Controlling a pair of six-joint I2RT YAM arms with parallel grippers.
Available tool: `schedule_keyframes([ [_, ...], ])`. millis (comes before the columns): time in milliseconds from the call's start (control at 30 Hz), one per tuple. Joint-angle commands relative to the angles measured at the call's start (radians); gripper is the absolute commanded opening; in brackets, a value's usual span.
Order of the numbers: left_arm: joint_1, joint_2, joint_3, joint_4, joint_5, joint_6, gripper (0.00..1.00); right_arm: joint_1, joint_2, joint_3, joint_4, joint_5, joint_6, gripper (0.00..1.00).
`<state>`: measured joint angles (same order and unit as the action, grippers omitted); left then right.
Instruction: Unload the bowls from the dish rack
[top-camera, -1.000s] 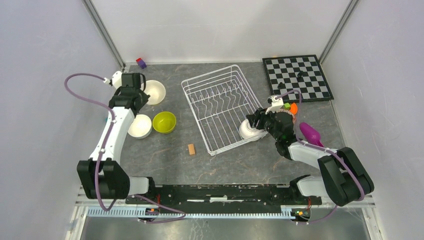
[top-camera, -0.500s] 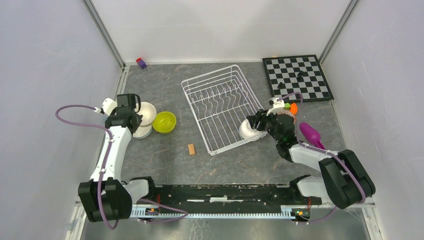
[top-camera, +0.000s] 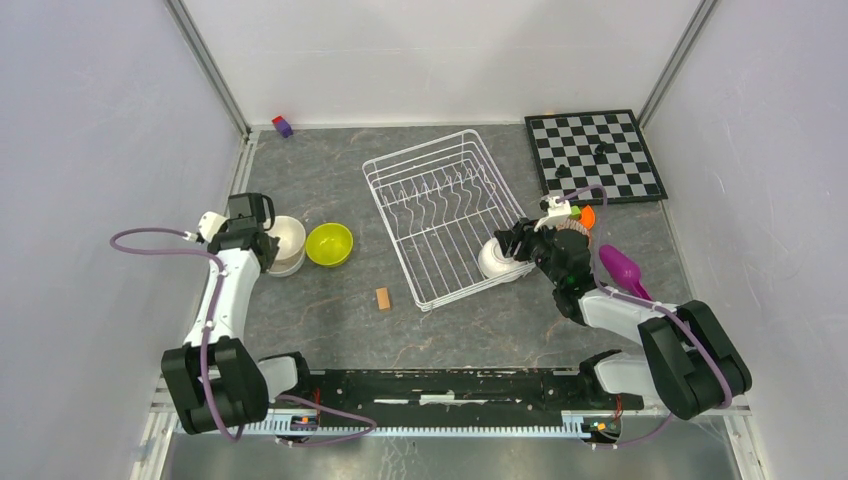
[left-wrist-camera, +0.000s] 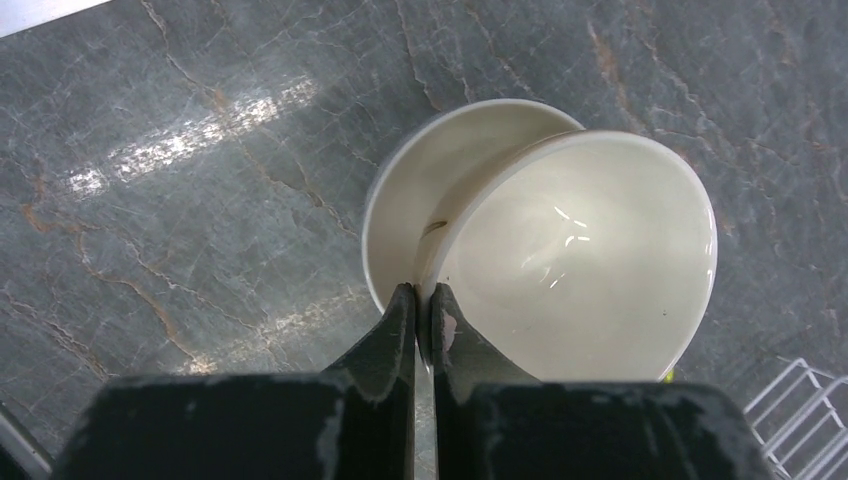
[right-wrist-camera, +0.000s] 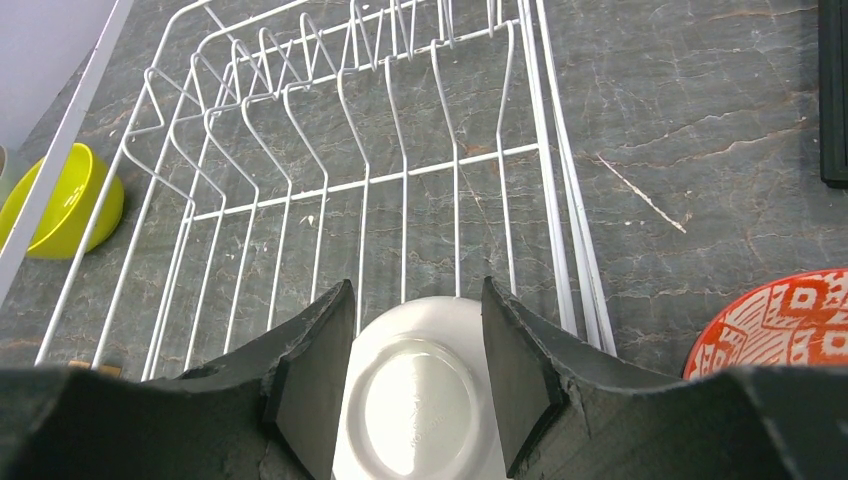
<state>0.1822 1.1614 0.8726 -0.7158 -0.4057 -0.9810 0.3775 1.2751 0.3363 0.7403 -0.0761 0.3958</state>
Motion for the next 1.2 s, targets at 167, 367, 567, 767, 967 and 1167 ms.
schedule_keyframes([
  [167,0.02,0.032,0.033,0.022,-0.017,-0.042,0.63,-0.005,-0.022,-0.006,0.034,0.024,-0.004,0.56],
  [367,0.02,0.005,0.05,0.002,-0.019,-0.017,0.7,-0.004,-0.026,-0.006,0.032,0.027,-0.006,0.56],
  [567,0.019,-0.052,0.094,0.053,0.133,0.16,0.76,-0.004,-0.022,0.01,0.02,-0.002,-0.006,0.57],
  [767,0.017,-0.09,0.132,0.161,0.525,0.367,0.84,-0.003,0.008,0.056,-0.035,-0.037,-0.006,0.57],
  [967,-0.041,-0.097,0.102,0.258,0.798,0.39,0.87,0.007,0.07,0.197,-0.221,-0.068,-0.013,0.57],
  [1167,-0.295,-0.005,0.185,0.206,0.706,0.446,0.9,0.077,0.077,0.338,-0.457,0.031,-0.062,0.56],
])
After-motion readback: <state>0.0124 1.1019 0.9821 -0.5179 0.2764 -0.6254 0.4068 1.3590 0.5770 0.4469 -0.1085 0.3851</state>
